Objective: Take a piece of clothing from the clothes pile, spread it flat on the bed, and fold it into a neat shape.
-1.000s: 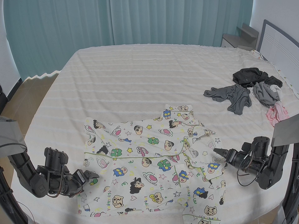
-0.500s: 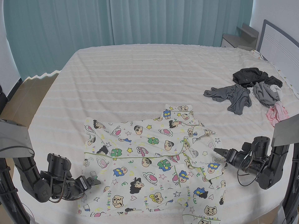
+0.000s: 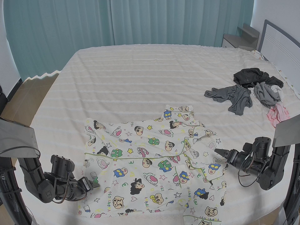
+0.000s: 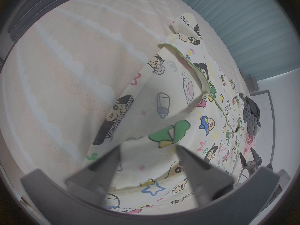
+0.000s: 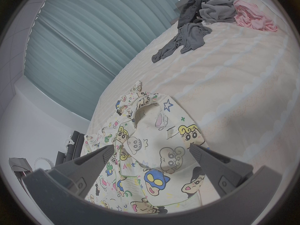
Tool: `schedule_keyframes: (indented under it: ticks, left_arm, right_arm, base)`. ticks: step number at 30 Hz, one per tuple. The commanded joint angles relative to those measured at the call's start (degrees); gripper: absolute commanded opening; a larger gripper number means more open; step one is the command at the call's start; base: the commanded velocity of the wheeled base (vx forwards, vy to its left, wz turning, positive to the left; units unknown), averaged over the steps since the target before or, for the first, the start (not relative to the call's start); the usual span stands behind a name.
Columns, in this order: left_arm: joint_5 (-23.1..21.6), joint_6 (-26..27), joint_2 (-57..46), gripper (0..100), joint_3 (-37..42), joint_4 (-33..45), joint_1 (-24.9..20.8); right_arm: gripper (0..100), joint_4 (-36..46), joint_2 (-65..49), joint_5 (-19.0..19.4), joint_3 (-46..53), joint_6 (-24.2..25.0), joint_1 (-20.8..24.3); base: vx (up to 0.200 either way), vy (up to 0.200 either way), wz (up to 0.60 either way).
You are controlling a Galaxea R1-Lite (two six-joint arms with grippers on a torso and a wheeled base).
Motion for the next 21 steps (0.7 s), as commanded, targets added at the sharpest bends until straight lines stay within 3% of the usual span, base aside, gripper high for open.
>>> schedule_keyframes:
  ticks: [1, 21]
  left_arm:
    - [0.2, -0.02, 0.85, 0, 0.01, -0.15, 0.02]
    - [2.93, 0.42, -6.97, 0, 0.09, -0.07, 1.69]
  right_arm:
    - [100, -0.02, 0.09, 0.03, 0.01, 0.01, 0.01]
    - [100, -0.02, 0.0, 0.03, 0.01, 0.1, 0.01]
  base:
    - [0.0, 0.0, 0.0]
    - [0.0, 0.0, 0.0]
